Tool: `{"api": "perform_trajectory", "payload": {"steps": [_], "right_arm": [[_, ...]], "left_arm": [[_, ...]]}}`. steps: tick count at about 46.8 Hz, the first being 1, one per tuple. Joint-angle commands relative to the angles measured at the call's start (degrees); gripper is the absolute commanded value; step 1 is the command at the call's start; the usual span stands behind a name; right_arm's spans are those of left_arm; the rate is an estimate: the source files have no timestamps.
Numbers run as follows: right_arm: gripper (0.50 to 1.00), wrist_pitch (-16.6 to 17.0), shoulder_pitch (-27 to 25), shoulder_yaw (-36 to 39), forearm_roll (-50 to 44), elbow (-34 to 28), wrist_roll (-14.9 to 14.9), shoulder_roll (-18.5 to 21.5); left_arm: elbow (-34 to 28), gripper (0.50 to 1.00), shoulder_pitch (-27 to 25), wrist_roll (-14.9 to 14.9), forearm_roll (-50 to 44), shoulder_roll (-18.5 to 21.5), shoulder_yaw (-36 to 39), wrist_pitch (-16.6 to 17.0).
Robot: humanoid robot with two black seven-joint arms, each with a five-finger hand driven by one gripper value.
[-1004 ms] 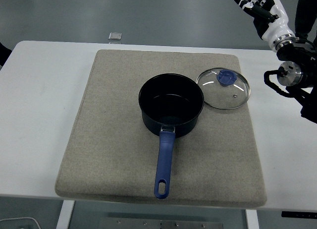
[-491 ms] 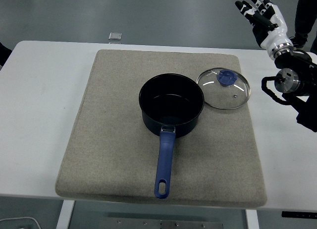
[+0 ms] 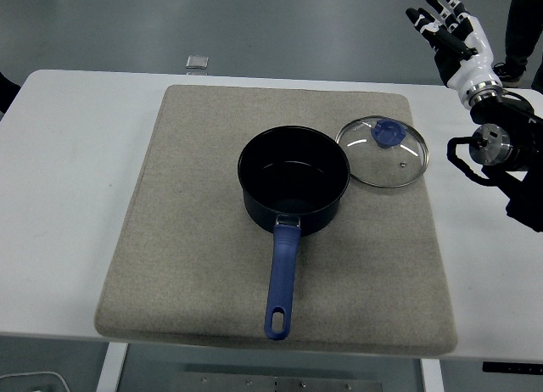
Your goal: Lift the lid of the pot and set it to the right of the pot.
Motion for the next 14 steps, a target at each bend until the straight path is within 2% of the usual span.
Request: {"api": "perform_trajectory", "payload": {"steps": [1,7,14], "right_arm": [[0.909,-0.4,-0.1,-0.1,-0.1,0.0,0.1,0.2],[0.907,-0.7,-0.6,-0.1,-0.5,0.1,0.4,0.1],[0.907,-0.4,-0.5,0.0,-2.3,0.2,2.8,0.1]], "left_arm": [[0.0,1.000,0.0,0.0,0.0,0.0,0.0,0.0],[0.0,1.000,0.0,0.0,0.0,0.0,0.0,0.0],[0.0,1.000,0.0,0.0,0.0,0.0,0.0,0.0]]}}
